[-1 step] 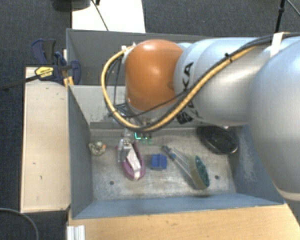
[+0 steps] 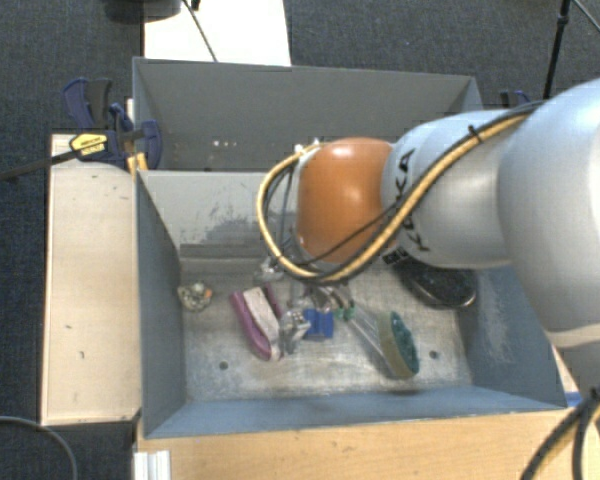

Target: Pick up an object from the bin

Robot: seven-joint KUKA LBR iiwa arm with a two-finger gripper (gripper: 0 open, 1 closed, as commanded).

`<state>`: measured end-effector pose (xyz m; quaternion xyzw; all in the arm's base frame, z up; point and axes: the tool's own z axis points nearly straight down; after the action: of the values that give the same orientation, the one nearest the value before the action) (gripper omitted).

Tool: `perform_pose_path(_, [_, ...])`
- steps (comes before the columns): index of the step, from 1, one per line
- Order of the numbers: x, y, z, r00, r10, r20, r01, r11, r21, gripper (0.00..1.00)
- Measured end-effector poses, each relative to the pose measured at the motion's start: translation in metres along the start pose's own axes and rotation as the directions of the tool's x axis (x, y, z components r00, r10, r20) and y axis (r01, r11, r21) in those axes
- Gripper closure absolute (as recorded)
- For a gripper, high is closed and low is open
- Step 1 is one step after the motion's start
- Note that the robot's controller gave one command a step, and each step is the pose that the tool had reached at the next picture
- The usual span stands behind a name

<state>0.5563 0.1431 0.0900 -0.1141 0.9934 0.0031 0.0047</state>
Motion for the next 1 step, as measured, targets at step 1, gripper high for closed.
perform_pose_path(1, [0.0656,-0.1189,-0.0169,0.994,-0.11,-0.011,0.11,0.994,0.008,0.0])
